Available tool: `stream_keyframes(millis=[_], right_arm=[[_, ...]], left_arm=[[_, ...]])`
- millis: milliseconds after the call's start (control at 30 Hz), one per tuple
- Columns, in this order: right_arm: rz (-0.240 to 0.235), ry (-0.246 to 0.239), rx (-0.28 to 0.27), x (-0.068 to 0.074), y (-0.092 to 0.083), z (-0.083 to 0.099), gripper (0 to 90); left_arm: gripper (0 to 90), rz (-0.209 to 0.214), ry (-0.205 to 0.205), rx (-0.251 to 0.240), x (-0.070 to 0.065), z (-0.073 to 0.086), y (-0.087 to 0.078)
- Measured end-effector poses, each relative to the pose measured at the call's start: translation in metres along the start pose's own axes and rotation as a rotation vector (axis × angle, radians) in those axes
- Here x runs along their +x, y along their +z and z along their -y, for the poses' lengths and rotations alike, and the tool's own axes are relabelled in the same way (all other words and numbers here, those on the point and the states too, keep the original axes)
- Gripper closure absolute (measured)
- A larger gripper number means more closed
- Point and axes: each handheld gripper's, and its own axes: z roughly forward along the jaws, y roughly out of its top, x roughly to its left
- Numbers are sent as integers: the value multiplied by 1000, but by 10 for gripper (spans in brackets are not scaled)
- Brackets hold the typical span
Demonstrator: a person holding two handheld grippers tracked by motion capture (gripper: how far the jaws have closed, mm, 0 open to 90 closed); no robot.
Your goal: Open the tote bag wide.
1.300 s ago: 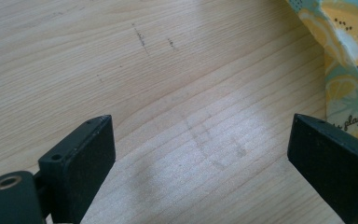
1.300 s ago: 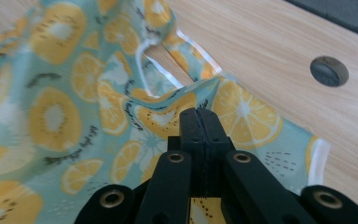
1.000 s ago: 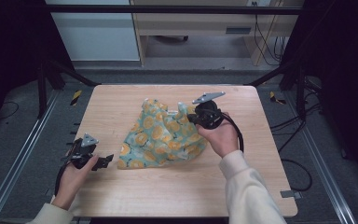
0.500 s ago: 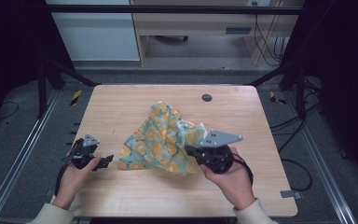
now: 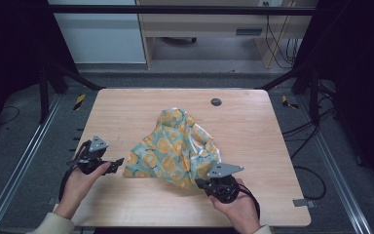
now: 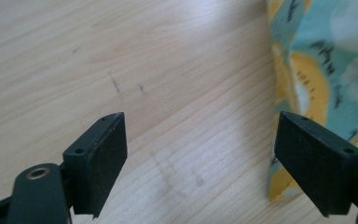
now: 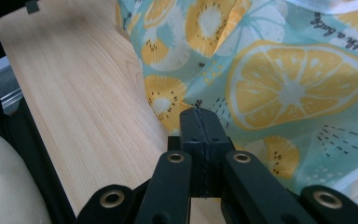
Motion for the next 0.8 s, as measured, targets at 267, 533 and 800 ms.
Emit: stream_keyframes(millis=[267, 533, 800], right_arm=[[3, -1, 15, 0, 4, 4, 900], [7, 8, 24, -1, 1, 10, 900], [-3, 4, 26, -2, -1, 14, 900]], left_arm=[[173, 40, 61, -12, -9, -35, -9], [173, 56, 177, 19, -22, -88, -8], [173, 95, 221, 14, -33, -139, 10]])
